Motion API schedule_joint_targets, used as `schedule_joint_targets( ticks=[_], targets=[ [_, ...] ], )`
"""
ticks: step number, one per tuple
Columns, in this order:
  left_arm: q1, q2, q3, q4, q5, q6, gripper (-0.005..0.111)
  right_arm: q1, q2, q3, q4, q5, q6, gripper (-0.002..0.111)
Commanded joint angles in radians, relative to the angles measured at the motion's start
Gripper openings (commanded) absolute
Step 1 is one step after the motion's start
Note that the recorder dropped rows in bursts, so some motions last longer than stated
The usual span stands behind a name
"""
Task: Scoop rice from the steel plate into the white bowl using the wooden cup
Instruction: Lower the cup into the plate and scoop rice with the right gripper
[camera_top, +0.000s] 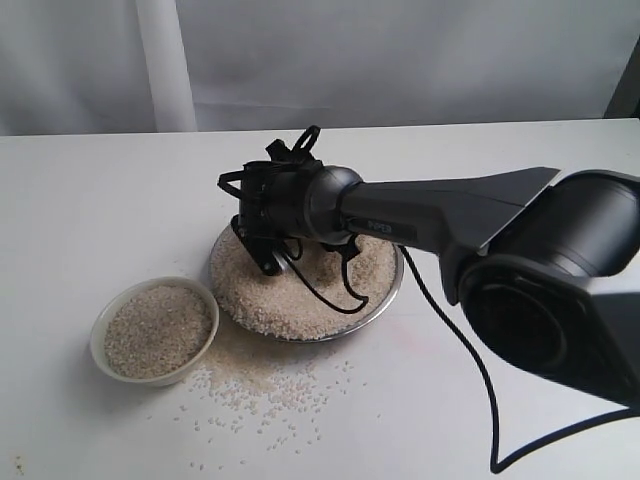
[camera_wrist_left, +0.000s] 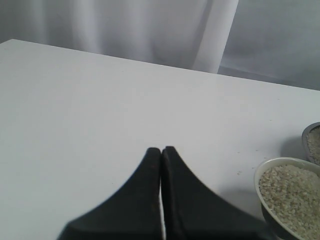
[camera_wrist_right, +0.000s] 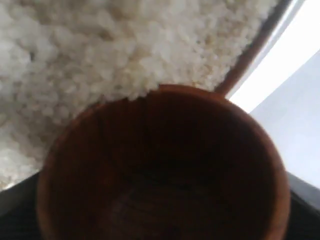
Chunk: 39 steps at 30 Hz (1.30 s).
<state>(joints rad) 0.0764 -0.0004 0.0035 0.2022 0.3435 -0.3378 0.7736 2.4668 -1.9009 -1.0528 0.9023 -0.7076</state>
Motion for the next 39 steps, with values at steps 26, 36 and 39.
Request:
schedule_joint_targets(
  ticks=[26,36,39],
  targets=[
    [-0.006,0.0,-0.004,-0.006,-0.006,-0.002,0.0,0.063,-0.028,-0.003,0.234,-0.001,-0.104,0.0],
    [-0.006,0.0,-0.004,-0.006,-0.006,-0.002,0.0,0.067,-0.045,-0.003,0.349,0.005,-0.104,0.0],
    [-0.006,0.0,-0.004,-0.006,-0.006,-0.002,0.0,0.067,-0.054,-0.003,0.368,0.005,-0.104,0.0]
  ],
)
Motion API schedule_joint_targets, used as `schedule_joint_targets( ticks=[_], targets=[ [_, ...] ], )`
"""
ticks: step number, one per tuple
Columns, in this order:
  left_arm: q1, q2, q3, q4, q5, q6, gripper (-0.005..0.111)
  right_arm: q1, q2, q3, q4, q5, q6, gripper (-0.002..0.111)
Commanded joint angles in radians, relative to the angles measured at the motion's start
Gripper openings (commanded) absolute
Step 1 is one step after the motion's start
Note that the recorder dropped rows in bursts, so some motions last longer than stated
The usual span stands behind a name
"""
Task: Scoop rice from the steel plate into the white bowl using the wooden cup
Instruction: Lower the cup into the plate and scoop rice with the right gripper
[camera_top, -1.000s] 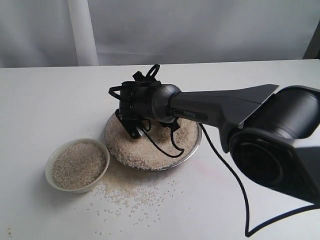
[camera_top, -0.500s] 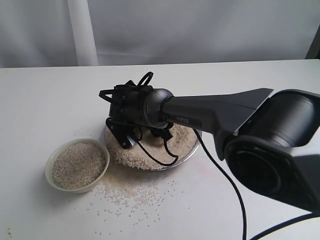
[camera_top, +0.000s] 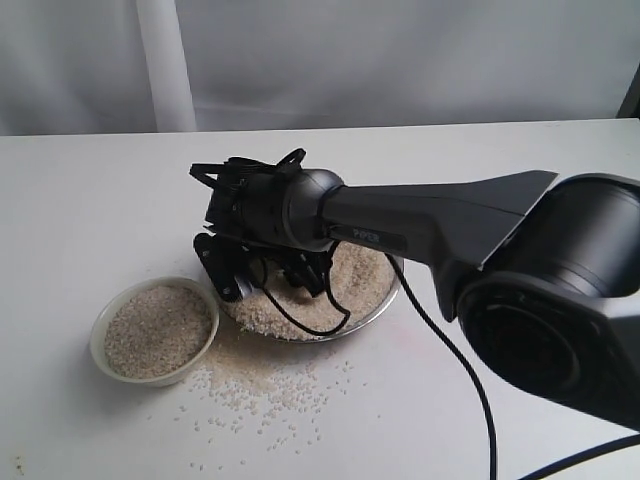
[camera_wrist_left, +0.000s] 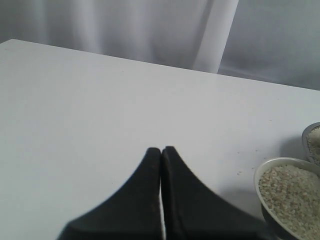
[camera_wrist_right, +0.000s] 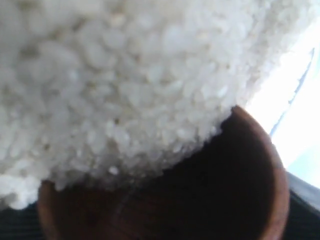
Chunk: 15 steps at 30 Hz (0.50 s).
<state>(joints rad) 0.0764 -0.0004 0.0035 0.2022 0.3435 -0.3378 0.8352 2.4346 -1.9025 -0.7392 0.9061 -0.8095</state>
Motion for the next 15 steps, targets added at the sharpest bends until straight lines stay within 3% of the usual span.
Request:
schedule_joint_targets(
  ticks=[1,15],
  targets=[
    [-0.006,0.0,-0.004,-0.006,-0.006,-0.002,0.0,0.005,-0.025,-0.001,0.066,0.002,-0.002,0.0],
    [-0.006,0.0,-0.004,-0.006,-0.006,-0.002,0.0,0.001,-0.064,-0.001,0.241,0.002,0.019,0.0]
  ],
)
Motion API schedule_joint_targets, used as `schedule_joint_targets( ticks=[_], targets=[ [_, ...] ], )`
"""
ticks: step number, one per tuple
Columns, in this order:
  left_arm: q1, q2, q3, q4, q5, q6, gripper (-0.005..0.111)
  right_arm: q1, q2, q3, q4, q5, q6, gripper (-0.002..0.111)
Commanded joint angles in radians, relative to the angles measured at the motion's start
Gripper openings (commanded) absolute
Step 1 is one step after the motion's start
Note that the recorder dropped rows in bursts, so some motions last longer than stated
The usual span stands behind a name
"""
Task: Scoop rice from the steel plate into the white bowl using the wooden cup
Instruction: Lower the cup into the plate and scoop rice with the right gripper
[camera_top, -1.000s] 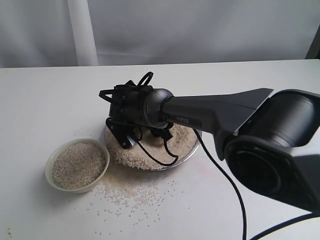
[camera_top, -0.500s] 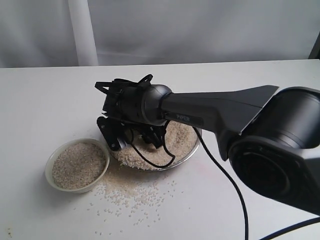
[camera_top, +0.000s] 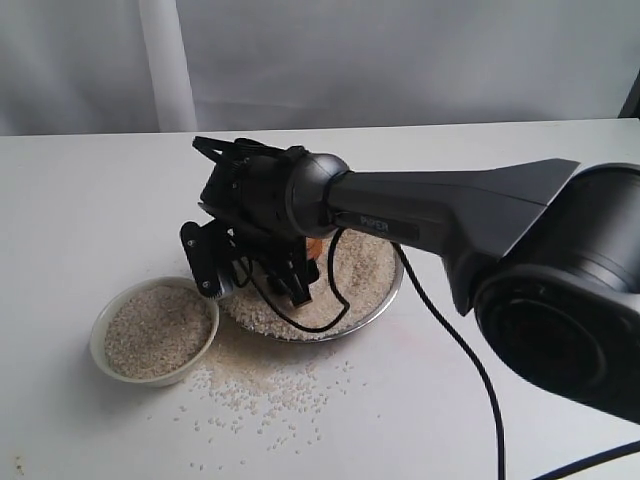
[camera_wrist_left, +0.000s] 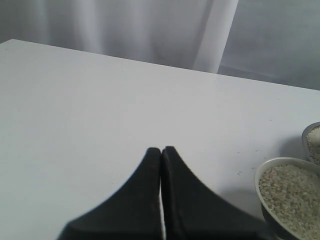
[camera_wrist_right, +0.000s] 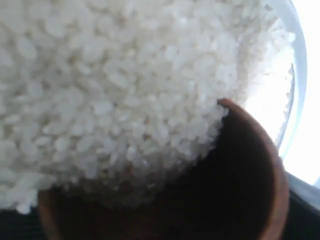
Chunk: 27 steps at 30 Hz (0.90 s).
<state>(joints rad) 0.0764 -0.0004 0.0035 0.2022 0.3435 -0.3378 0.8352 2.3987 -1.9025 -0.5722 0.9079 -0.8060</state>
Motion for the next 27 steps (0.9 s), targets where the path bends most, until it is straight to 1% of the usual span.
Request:
schedule_joint_targets(
  ticks=[1,7,14,27],
  targets=[
    [-0.006,0.0,-0.004,-0.006,-0.006,-0.002,0.0,0.001,-0.033,-0.001,0.087,0.0,0.028,0.0],
    [-0.006,0.0,-0.004,-0.006,-0.006,-0.002,0.0,-0.01,-0.041,-0.001,0.168,0.002,0.045,0.0],
    [-0.006,0.0,-0.004,-0.006,-0.006,-0.002,0.0,-0.036,-0.044,-0.001,0.191,0.045,0.105,0.0],
    [-0.006,0.0,-0.004,-0.006,-0.006,-0.002,0.0,-0.116,-0.048,-0.001,0.492,0.039,0.107,0.0]
  ],
)
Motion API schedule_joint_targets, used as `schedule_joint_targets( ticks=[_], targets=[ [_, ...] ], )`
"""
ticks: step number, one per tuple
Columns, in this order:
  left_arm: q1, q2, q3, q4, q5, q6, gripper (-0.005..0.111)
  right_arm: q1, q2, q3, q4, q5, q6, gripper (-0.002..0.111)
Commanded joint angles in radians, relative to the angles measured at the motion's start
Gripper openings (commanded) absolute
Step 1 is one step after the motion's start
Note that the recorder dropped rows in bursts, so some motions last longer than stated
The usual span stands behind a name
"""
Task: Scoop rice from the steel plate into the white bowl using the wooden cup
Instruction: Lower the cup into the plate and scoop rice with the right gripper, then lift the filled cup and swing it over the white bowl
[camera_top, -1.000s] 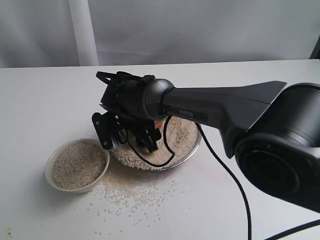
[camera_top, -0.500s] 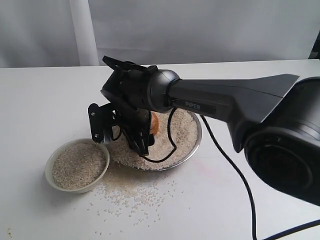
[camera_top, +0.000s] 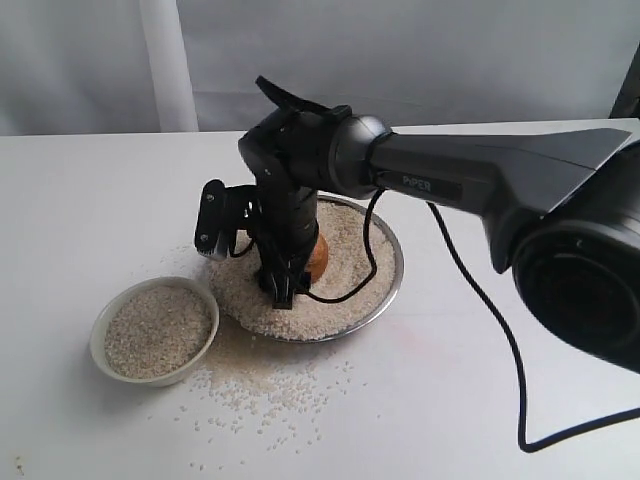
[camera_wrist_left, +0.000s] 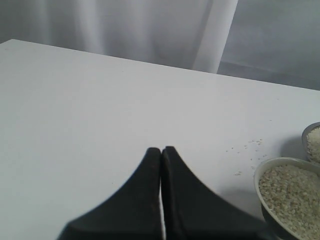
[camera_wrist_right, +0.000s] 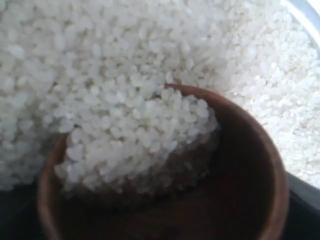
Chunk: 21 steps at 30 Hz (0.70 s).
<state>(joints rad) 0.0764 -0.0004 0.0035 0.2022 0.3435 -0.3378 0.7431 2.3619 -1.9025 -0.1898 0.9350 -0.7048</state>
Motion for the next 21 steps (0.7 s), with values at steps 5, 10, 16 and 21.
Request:
schedule_joint_targets(
  ticks=[5,10,16,21],
  targets=[
    [-0.006,0.0,-0.004,-0.006,-0.006,-0.002,0.0,-0.057,-0.026,-0.001,0.209,-0.017,0.006,0.0],
    [-0.006,0.0,-0.004,-0.006,-0.006,-0.002,0.0,-0.084,-0.039,-0.001,0.281,-0.029,-0.005,0.0],
    [-0.006,0.0,-0.004,-0.006,-0.006,-0.002,0.0,-0.128,-0.054,-0.001,0.402,-0.063,-0.05,0.0],
    [-0.006,0.0,-0.004,-0.006,-0.006,-0.002,0.0,-0.152,-0.057,-0.001,0.425,-0.065,-0.06,0.0]
  ],
)
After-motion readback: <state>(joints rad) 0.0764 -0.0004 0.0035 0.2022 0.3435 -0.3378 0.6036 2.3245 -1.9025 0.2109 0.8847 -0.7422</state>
